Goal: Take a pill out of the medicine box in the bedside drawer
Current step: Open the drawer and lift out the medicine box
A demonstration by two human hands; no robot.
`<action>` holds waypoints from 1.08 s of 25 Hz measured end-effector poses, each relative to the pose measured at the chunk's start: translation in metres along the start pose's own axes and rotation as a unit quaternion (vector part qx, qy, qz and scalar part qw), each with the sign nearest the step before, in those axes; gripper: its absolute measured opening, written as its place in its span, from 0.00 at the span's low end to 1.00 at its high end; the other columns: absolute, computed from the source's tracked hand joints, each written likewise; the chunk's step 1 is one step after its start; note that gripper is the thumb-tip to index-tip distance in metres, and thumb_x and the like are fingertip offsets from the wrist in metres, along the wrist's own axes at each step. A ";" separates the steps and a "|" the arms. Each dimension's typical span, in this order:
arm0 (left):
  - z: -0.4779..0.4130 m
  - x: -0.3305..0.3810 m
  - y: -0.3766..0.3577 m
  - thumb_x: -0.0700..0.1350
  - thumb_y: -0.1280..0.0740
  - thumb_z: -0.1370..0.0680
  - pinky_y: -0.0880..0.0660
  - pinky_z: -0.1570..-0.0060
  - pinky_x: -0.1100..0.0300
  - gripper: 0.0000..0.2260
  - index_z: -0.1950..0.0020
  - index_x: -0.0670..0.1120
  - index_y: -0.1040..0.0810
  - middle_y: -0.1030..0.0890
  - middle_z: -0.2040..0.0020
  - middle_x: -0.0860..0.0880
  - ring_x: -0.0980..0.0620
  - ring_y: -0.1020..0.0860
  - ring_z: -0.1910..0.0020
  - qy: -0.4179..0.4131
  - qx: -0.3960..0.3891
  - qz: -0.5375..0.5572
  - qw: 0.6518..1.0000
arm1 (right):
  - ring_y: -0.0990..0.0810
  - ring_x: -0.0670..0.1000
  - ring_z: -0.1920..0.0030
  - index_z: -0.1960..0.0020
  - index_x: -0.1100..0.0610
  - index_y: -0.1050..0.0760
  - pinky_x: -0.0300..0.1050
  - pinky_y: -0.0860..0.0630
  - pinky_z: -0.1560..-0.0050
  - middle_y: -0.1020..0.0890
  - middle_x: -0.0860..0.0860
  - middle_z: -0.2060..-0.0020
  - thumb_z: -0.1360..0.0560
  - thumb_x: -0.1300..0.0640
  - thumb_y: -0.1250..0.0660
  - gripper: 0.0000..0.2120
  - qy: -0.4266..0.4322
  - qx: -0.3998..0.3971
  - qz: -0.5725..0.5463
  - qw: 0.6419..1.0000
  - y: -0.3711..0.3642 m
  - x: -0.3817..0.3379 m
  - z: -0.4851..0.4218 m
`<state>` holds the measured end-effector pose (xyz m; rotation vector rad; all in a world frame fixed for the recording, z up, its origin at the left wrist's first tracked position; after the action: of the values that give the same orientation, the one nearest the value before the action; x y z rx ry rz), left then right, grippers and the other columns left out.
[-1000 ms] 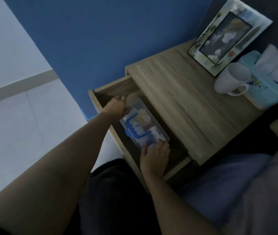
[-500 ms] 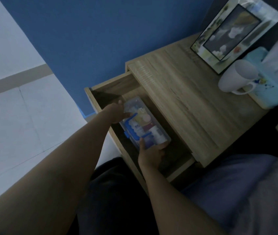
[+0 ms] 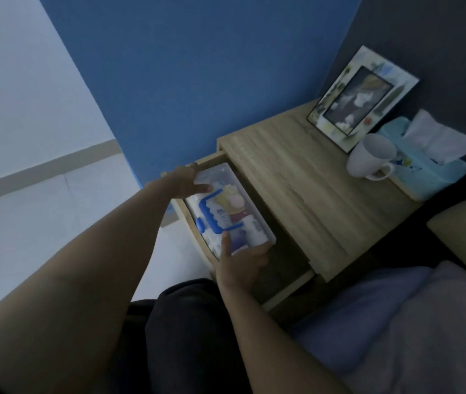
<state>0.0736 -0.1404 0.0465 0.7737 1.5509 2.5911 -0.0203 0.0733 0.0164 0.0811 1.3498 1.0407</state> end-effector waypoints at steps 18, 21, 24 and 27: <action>-0.062 0.091 0.075 0.51 0.32 0.25 0.29 0.38 0.52 0.23 0.34 0.43 0.29 0.21 0.39 0.40 0.42 0.24 0.39 0.021 0.132 0.247 0.960 | 0.30 0.59 0.33 0.25 0.57 0.49 0.49 0.31 0.38 0.29 0.60 0.32 0.25 0.45 0.35 0.37 0.227 -0.044 0.023 0.973 0.088 -0.133 -0.219; -0.090 0.093 0.055 0.52 0.33 0.25 0.29 0.39 0.55 0.21 0.34 0.46 0.27 0.20 0.40 0.43 0.43 0.23 0.40 0.010 0.134 0.261 0.956 | 0.30 0.57 0.33 0.25 0.54 0.48 0.50 0.30 0.36 0.28 0.58 0.32 0.25 0.44 0.37 0.35 0.225 -0.061 0.044 0.971 0.081 -0.128 -0.255; -0.105 0.093 0.042 0.54 0.33 0.26 0.30 0.42 0.58 0.21 0.36 0.48 0.26 0.19 0.42 0.44 0.44 0.22 0.41 0.004 0.148 0.242 0.959 | 0.29 0.56 0.33 0.26 0.56 0.45 0.53 0.29 0.35 0.27 0.57 0.32 0.24 0.45 0.37 0.33 0.229 -0.072 0.046 0.970 0.075 -0.119 -0.274; -0.109 0.095 0.036 0.56 0.34 0.26 0.31 0.40 0.57 0.25 0.32 0.47 0.30 0.20 0.39 0.44 0.43 0.23 0.39 -0.004 0.165 0.238 0.957 | 0.30 0.58 0.32 0.26 0.57 0.45 0.54 0.30 0.34 0.29 0.59 0.31 0.24 0.43 0.39 0.33 0.230 -0.068 0.063 0.969 0.073 -0.112 -0.277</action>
<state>-0.0473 -0.2225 0.0729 1.3328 2.0454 2.6411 -0.2731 -0.0959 0.0644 -0.1919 1.7004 1.3094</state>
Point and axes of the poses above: each hand's wrist, its own z-axis away from the middle knuckle, its own y-axis out of the back of the hand, x = y × z, the point moved 5 cm from there along -z, towards the middle knuckle
